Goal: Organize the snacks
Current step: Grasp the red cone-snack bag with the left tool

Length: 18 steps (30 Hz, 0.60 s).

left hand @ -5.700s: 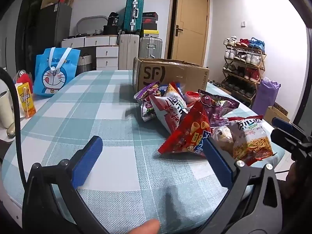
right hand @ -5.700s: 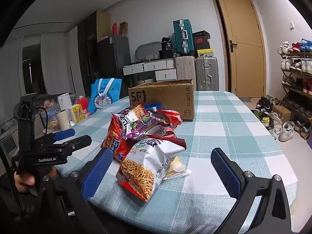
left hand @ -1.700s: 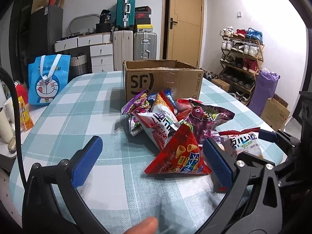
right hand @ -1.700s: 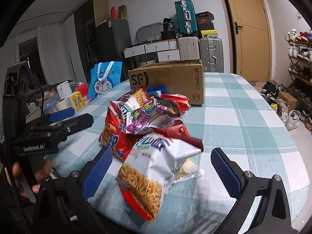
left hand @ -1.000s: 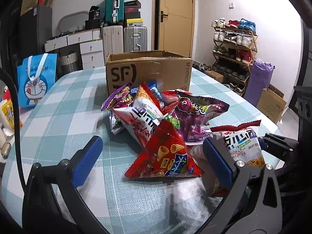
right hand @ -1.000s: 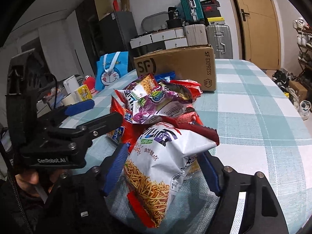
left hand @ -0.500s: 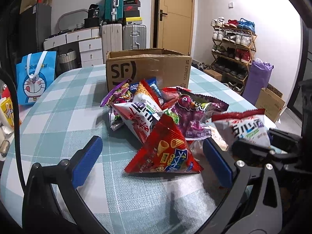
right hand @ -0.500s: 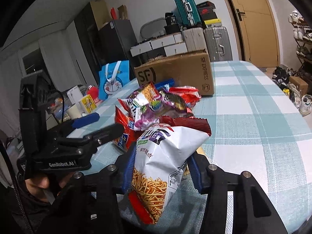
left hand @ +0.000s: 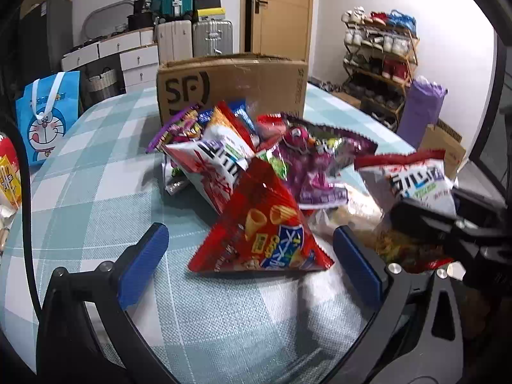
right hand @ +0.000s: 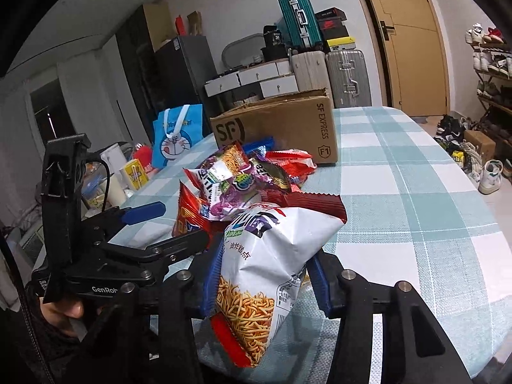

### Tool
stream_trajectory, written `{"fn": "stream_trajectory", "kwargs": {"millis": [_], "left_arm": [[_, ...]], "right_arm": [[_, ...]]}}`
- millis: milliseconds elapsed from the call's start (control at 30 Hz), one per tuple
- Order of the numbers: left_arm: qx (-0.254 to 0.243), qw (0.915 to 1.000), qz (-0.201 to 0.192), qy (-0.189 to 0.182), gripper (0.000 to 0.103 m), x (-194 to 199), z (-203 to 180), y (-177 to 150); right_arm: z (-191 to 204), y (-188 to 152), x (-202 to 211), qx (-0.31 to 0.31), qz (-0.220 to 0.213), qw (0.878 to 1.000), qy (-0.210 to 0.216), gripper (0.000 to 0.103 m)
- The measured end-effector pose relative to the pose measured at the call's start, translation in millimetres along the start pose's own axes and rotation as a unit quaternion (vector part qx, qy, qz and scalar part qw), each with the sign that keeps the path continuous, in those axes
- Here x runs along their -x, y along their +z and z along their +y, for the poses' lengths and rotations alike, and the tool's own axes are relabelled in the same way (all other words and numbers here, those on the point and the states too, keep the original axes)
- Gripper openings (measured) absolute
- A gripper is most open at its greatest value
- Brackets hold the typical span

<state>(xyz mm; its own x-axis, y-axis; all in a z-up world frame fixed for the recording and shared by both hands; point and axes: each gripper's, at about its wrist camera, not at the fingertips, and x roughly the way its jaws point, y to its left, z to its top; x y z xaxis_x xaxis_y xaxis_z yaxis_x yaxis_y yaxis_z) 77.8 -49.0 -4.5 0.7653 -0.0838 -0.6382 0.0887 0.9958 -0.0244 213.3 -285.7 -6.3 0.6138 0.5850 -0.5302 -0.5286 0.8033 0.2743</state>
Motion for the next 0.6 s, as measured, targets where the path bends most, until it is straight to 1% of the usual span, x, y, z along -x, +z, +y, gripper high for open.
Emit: {"fn": "stream_trajectory", "kwargs": {"millis": [100, 167, 200, 267, 333, 367, 467, 600], "left_arm": [[-0.006, 0.9999, 0.011, 0.001, 0.102, -5, -2, -2], [-0.003, 0.9998, 0.018, 0.002, 0.100, -9, -3, -4], [0.000, 0.9998, 0.021, 0.001, 0.097, -11, -3, -4], [0.000, 0.9996, 0.029, -0.007, 0.094, -15, -4, -4], [-0.003, 0.9994, 0.033, -0.010, 0.086, -18, -7, -4], [-0.004, 0.9993, 0.034, -0.011, 0.085, -20, -8, -4], [-0.001, 0.9992, 0.033, -0.021, 0.078, -21, -9, -4], [0.008, 0.9988, 0.035, -0.034, 0.065, -23, -6, -4]], "right_arm": [[0, 1, -1, 0.002, 0.006, 1.000, -0.007, 0.049], [1, 2, 0, 0.009, 0.005, 1.000, -0.016, 0.049], [2, 3, 0, 0.013, 0.005, 1.000, -0.019, 0.049], [3, 3, 1, 0.016, 0.006, 1.000, -0.022, 0.049], [3, 3, 0, 0.019, 0.009, 1.000, -0.022, 0.049], [3, 3, 0, 0.021, 0.009, 0.999, -0.024, 0.049], [4, 2, 1, 0.025, 0.009, 0.999, -0.028, 0.049], [5, 1, 0, 0.026, 0.010, 0.999, -0.026, 0.049]]}}
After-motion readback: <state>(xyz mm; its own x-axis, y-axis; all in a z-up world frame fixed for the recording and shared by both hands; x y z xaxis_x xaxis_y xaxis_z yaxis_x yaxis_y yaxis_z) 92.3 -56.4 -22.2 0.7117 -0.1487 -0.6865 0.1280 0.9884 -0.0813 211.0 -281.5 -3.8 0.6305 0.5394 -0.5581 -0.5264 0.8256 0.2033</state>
